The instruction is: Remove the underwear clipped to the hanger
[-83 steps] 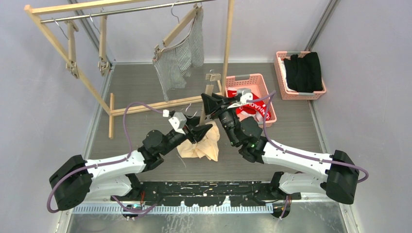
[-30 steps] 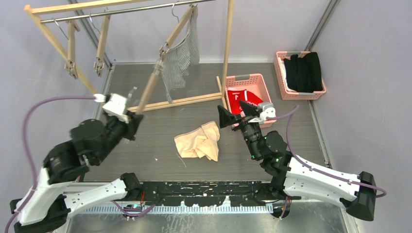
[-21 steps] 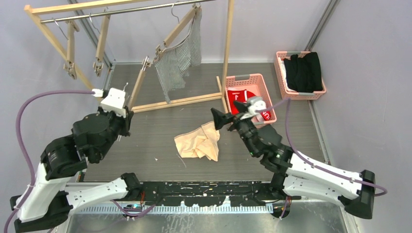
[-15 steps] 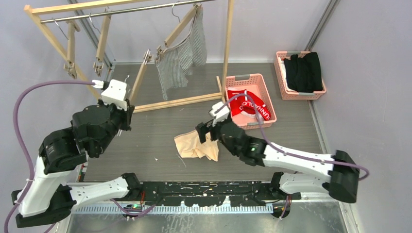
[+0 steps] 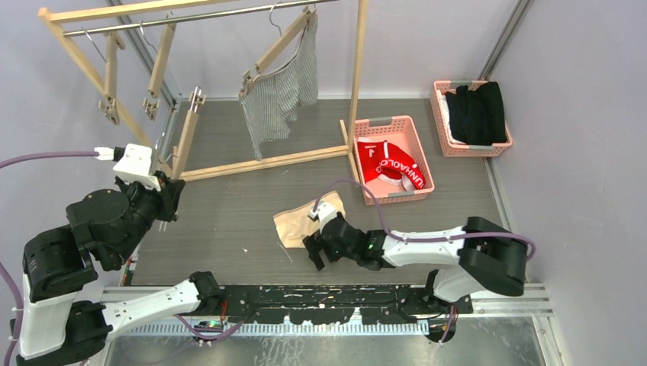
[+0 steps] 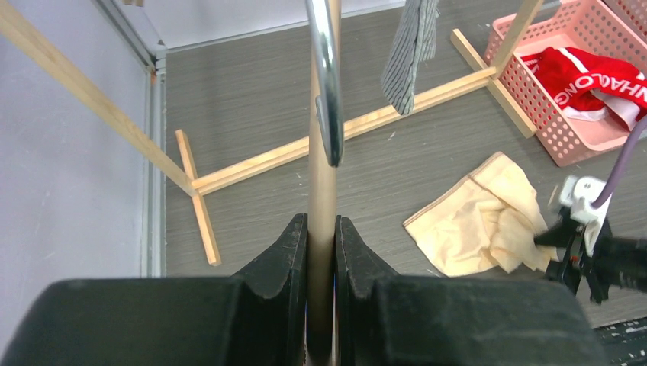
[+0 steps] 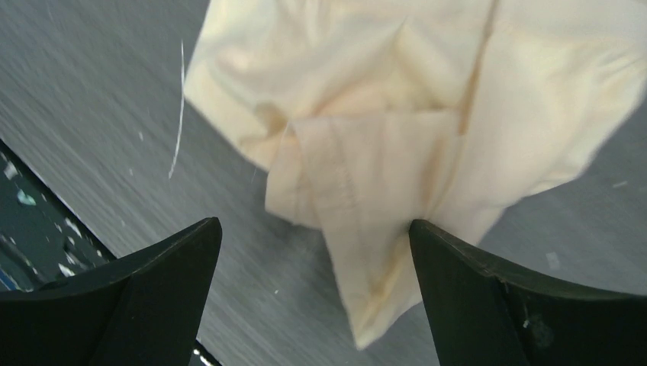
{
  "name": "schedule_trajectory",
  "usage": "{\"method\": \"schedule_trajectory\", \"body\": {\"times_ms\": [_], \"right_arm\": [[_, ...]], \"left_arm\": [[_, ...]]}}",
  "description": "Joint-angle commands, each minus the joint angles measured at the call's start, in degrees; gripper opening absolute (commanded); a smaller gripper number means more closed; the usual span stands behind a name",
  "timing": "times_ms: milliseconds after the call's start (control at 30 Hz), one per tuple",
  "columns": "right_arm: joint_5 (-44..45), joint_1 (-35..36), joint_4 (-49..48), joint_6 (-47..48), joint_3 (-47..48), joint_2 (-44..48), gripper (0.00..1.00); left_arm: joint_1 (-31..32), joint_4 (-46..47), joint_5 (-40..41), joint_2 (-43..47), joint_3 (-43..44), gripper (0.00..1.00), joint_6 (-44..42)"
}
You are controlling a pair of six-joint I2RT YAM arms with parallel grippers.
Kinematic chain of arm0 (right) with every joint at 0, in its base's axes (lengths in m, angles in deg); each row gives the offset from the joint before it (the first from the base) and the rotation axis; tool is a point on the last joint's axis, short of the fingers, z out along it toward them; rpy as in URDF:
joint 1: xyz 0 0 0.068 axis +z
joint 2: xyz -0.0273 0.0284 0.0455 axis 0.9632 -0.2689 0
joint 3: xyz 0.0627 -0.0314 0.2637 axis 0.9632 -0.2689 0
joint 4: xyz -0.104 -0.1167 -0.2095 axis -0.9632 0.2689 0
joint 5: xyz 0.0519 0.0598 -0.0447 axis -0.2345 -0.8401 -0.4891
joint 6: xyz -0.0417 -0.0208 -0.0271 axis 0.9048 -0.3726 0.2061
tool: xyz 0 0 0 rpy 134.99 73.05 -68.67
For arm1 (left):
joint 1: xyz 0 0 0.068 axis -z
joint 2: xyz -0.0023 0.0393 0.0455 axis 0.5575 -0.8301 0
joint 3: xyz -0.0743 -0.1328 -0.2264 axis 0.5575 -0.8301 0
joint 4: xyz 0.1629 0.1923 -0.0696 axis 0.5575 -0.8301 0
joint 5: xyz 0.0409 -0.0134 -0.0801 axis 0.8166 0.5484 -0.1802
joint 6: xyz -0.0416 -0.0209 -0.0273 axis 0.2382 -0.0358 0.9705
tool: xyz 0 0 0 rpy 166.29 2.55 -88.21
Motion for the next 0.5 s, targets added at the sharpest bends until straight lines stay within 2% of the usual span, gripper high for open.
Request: {"method": "schedule_trajectory", "body": {"times_ms": [0,100,167,200,233,333,467], "right_arm": [[-3.03,1.89,-3.55,-6.05,-1.5,-5.62,0.87],[-1.36,1.92,-3.03,-7.11,-0.67,-9.84,0.56],[0.72,2.01,-2.1,-7.23,0.04,-10.77,0.3],[2.6,2.01,-1.58,-7.4,0.29,-10.17,0.13],[4.18,2.01,-0.76,-7.55,0.51,-9.16,0.03],[9.58,2.1,2.08,-7.21,1.03,-3.49,0.01],[19.72,2.17,8.9,-5.21,4.18,6.24,0.01]], "left_arm": [[0.09,3.54,4.89,0.0,1.35,0.0,-2.39],[0.02,4.83,9.53,-1.75,2.86,0.0,-6.52],[0.06,8.54,12.26,-1.71,2.24,0.0,-11.4],[0.05,10.31,12.75,-1.37,2.19,0.0,-13.15],[0.06,11.57,13.05,-0.99,2.49,0.0,-14.3],[0.29,13.55,13.5,-0.33,3.76,0.0,-15.82],[1.01,9.11,11.58,-5.46,7.82,0.0,-14.05]]}}
